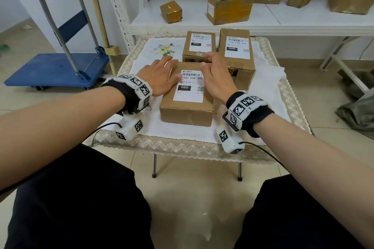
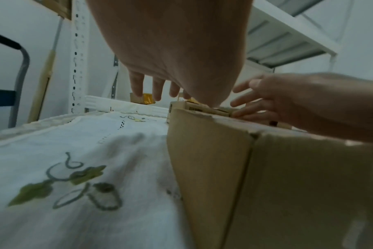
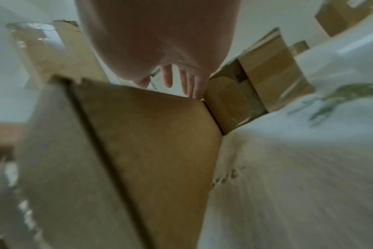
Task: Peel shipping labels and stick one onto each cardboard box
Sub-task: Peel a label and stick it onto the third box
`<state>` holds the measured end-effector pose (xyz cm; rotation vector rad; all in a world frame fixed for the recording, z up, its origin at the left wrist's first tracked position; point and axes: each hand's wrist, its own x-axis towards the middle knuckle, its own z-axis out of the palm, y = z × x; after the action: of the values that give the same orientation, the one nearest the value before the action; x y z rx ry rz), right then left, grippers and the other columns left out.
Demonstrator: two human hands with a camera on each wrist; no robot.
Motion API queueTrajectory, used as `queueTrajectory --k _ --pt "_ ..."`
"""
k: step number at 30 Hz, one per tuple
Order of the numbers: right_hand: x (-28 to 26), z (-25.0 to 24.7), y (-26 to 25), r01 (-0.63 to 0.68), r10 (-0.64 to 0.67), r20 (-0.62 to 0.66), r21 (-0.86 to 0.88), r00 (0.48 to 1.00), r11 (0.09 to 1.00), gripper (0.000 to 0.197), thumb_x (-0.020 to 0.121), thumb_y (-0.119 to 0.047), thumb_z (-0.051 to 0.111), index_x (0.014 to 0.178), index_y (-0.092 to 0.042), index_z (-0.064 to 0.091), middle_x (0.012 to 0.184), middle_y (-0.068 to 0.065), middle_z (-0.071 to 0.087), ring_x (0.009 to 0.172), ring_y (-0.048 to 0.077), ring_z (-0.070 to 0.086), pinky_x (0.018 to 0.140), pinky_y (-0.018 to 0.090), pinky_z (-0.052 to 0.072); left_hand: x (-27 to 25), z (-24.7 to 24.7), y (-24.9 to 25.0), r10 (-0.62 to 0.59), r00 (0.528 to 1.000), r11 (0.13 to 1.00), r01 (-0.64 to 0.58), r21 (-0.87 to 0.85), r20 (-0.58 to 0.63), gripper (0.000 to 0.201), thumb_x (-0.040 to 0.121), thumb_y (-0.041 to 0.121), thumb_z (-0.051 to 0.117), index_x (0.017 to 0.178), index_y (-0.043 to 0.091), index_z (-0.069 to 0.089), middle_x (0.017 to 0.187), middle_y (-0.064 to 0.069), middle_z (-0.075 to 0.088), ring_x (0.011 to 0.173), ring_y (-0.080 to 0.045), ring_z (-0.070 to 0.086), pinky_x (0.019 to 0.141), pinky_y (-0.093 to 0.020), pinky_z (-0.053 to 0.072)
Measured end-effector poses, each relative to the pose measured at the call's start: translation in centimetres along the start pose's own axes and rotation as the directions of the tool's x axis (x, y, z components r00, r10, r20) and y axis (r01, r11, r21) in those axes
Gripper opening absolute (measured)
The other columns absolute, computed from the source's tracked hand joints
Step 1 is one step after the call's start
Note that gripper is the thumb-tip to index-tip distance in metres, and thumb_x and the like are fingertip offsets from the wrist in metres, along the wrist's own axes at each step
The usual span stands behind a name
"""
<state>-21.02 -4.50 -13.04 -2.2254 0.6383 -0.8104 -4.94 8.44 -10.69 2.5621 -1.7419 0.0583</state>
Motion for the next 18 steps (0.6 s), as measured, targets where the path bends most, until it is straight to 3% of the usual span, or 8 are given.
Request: queueTrajectory --k 5,10,15,18 --pt "-0.1 1.6 -0.6 0.146 -0.116 0.130 -0.247 0.985 0.958 0.051 0.101 -0.035 0.047 0.143 -0.007 0.039 0.145 0.014 0.039 0.136 0.029 0.037 0.113 0.039 0.032 0.8 0.0 0.8 0.009 1.000 0.996 -0.009 -0.087 0.003 0.058 0.103 0.047 0.028 0.152 0.018 0.023 0.159 -0.002 0.021 0.140 -0.031 0.034 0.109 -0.049 0.035" --pt "-0.1 1.9 0.4 0.237 -0.161 0.211 -0.410 0.964 0.881 0.054 0.100 -0.027 0.045 0.146 -0.001 0.034 0.147 0.019 0.038 0.139 0.032 0.032 0.118 0.041 0.024 1.0 0.2 0.9 0.011 1.000 0.997 -0.011 -0.081 -0.002 0.056 0.103 0.044 0.030 0.152 0.016 0.023 0.158 -0.003 0.021 0.138 -0.030 0.036 0.106 -0.048 0.037" --pt "-0.1 0.5 0.4 0.295 -0.231 0.187 -0.489 0.955 0.821 0.056 0.091 -0.006 0.055 0.144 0.001 0.037 0.146 0.019 0.039 0.140 0.032 0.032 0.118 0.040 0.028 0.9 0.0 0.4 -0.029 0.999 0.996 0.027 -0.090 -0.015 0.058 0.103 0.047 0.029 0.151 0.015 0.024 0.158 -0.003 0.023 0.137 -0.030 0.036 0.105 -0.046 0.037" --pt "-0.1 0.1 0.1 0.276 -0.259 0.103 -0.487 0.960 0.829 0.061 0.084 0.004 0.058 0.142 -0.001 0.041 0.142 0.016 0.045 0.138 0.031 0.036 0.117 0.039 0.030 1.0 -0.1 0.9 -0.049 0.996 0.999 0.048 -0.017 -0.073 0.062 0.099 0.057 0.030 0.142 0.012 0.036 0.147 -0.006 0.037 0.126 -0.030 0.047 0.096 -0.045 0.041"
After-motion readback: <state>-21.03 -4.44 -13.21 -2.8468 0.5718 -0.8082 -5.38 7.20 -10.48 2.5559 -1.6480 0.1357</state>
